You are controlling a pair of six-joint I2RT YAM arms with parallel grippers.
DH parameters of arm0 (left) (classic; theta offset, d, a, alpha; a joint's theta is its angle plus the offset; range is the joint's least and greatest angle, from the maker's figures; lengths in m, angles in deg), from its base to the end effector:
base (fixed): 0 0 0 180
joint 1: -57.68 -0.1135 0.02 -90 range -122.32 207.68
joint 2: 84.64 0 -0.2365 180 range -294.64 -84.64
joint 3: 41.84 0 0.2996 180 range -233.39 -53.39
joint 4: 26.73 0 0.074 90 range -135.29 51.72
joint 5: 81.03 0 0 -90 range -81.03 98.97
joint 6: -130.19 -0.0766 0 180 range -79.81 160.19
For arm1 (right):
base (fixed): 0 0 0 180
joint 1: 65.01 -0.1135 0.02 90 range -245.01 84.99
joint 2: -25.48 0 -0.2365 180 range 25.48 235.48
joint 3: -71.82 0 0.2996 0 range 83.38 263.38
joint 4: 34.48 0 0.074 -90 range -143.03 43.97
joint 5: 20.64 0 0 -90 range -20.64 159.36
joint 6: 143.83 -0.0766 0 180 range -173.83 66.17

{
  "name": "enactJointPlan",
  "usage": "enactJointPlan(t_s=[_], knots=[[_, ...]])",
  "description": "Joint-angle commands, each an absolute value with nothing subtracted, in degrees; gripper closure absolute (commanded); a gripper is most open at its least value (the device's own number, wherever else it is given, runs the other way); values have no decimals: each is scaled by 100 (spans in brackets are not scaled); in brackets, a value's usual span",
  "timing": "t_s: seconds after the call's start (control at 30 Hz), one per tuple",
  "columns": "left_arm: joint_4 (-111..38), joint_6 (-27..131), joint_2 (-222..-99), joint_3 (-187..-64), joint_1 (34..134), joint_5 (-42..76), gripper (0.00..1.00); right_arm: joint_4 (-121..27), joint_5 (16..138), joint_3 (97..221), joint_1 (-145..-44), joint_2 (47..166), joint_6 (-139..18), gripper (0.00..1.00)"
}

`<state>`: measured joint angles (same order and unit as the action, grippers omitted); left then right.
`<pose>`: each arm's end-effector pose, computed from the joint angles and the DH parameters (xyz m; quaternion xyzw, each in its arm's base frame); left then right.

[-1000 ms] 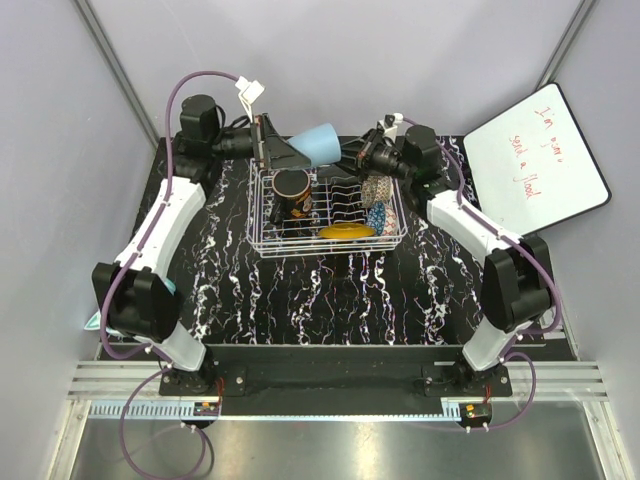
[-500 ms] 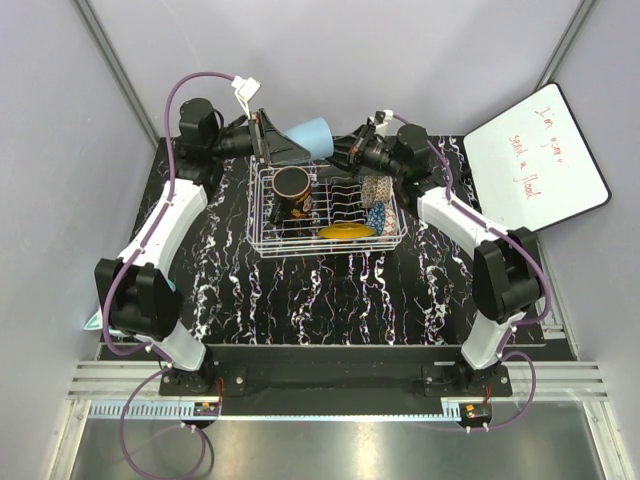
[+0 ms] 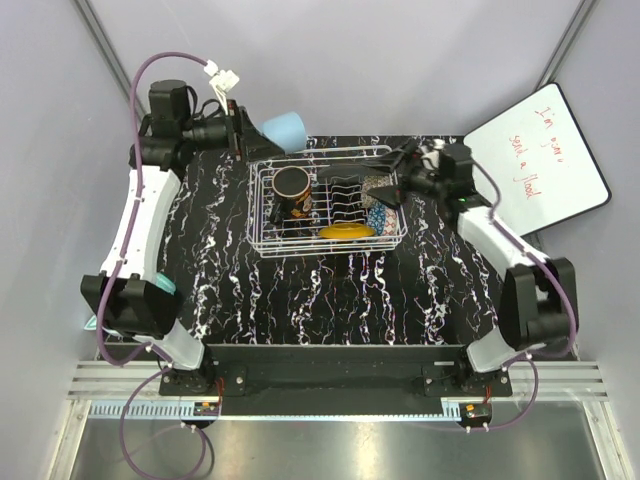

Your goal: Load the mixed dishes into the dish rack

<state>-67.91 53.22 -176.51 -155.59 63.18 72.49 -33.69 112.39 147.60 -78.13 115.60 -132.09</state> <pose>0.3994 -0.1073 0.4258 0.2583 0.7120 -0.5029 0.4164 0.4139 0.1501 0.2453 0.2022 0.7381 0.6132 0.1959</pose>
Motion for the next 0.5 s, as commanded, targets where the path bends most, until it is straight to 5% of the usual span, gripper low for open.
enactJointPlan(t_s=[0.0, 0.47], knots=[[-9003, 2818, -17910, -15859, 6497, 6593, 100, -4277, 11138, 14508, -7433, 10591, -12153, 9], [-10148, 1286, -19221, -15579, 7254, 5380, 100, -5745, 10241, 14306, -7265, 9237, -10868, 6]])
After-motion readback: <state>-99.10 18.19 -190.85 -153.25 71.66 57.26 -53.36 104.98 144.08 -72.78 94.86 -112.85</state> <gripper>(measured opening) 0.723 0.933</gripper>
